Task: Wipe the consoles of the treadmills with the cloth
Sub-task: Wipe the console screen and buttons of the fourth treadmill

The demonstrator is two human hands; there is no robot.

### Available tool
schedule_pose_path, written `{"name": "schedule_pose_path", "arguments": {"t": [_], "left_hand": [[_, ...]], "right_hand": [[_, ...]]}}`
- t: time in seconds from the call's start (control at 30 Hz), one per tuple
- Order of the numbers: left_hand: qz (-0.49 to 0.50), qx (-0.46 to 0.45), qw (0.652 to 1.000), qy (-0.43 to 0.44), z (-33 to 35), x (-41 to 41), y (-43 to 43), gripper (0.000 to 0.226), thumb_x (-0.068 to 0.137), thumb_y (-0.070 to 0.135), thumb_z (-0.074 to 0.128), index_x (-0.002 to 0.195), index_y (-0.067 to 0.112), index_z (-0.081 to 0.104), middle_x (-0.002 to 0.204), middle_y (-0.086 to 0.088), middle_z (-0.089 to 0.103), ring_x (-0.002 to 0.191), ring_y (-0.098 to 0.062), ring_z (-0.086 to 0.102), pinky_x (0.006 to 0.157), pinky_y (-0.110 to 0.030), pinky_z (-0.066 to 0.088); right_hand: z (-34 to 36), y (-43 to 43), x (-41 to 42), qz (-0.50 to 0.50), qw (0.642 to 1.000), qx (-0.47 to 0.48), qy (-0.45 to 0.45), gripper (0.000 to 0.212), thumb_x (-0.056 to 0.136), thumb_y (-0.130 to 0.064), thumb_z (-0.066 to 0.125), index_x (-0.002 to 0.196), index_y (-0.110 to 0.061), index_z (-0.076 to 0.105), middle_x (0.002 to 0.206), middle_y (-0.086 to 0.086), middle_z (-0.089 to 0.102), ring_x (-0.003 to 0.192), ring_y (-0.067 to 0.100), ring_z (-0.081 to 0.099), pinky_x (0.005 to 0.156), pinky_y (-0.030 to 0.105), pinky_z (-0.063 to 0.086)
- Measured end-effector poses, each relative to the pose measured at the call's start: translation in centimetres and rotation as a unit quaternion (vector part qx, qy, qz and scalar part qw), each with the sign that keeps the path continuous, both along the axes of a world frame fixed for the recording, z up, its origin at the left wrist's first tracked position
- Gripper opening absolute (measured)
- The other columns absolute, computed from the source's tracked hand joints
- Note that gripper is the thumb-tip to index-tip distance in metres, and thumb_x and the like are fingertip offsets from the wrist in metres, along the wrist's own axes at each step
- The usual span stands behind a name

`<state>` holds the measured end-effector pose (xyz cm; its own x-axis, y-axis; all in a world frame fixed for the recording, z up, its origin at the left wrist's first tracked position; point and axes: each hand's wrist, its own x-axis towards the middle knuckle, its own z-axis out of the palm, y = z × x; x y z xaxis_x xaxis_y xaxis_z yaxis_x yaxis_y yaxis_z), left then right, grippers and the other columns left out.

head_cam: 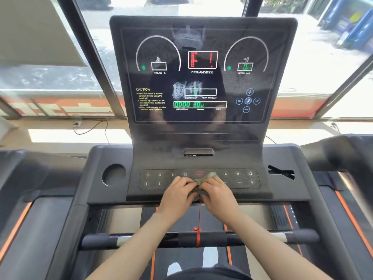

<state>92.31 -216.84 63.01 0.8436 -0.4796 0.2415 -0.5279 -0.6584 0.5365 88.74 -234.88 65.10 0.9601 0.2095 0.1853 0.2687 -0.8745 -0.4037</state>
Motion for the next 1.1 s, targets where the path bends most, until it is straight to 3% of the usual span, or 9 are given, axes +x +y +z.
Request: {"name": "schedule_pose_path", "arguments": {"t": [0.2, 0.43, 0.63, 0.9, 1.1], "left_hand": [[0.001, 0.007, 1.000, -0.002, 0.9, 1.3, -2.8, 0.015, 0.087, 0.017, 0.075, 0.101, 0.013, 0.077, 0.100, 0.001, 0.064, 0.093, -0.023, 0.058, 0.070, -0.042, 0.058], [-0.003, 0.032, 0.997, -0.073, -0.2, -0.6, -1.8, 0.008, 0.091, 0.014, 0.072, 0.096, 0.010, 0.076, 0.089, -0.002, 0.061, 0.080, -0.026, 0.056, 0.053, -0.041, 0.053], [-0.010, 0.030, 0.999, -0.031, -0.3, -0.1, -1.7, 0.016, 0.091, 0.013, 0.070, 0.106, 0.010, 0.077, 0.096, -0.004, 0.062, 0.087, -0.028, 0.059, 0.066, -0.045, 0.056], [0.002, 0.026, 0.993, -0.116, -0.6, -3.4, -3.2, 0.026, 0.081, 0.012, 0.078, 0.107, 0.012, 0.077, 0.097, -0.001, 0.067, 0.082, -0.025, 0.056, 0.071, -0.034, 0.051], [-0.025, 0.037, 0.997, -0.057, -0.4, -5.3, -7.9, 0.049, 0.081, 0.016, 0.079, 0.129, 0.012, 0.067, 0.108, -0.002, 0.065, 0.088, -0.023, 0.056, 0.074, -0.036, 0.053]], "right_hand": [[0.6, -1.3, 0.8, -0.076, 0.997, 0.008, 0.001, 0.018, 0.077, -0.006, 0.067, 0.093, -0.013, 0.072, 0.091, 0.004, 0.067, 0.089, 0.030, 0.058, 0.079, 0.041, 0.054], [-1.3, -0.5, -2.2, -0.072, 0.996, -0.005, -0.050, 0.014, 0.086, -0.007, 0.071, 0.099, -0.010, 0.075, 0.098, 0.004, 0.066, 0.086, 0.026, 0.054, 0.079, 0.035, 0.053], [0.3, -1.3, -1.0, -0.054, 0.998, -0.017, -0.001, 0.014, 0.081, -0.009, 0.074, 0.093, -0.015, 0.077, 0.091, 0.003, 0.066, 0.091, 0.027, 0.059, 0.079, 0.037, 0.055], [-0.7, -6.4, -2.7, -0.092, 0.995, -0.001, -0.039, 0.015, 0.075, -0.002, 0.074, 0.086, -0.012, 0.075, 0.089, 0.001, 0.065, 0.087, 0.029, 0.057, 0.076, 0.033, 0.052], [-1.8, -10.2, -5.5, -0.130, 0.989, 0.024, -0.061, 0.020, 0.067, 0.006, 0.072, 0.080, -0.008, 0.069, 0.084, 0.005, 0.058, 0.083, 0.032, 0.053, 0.071, 0.037, 0.052]]}}
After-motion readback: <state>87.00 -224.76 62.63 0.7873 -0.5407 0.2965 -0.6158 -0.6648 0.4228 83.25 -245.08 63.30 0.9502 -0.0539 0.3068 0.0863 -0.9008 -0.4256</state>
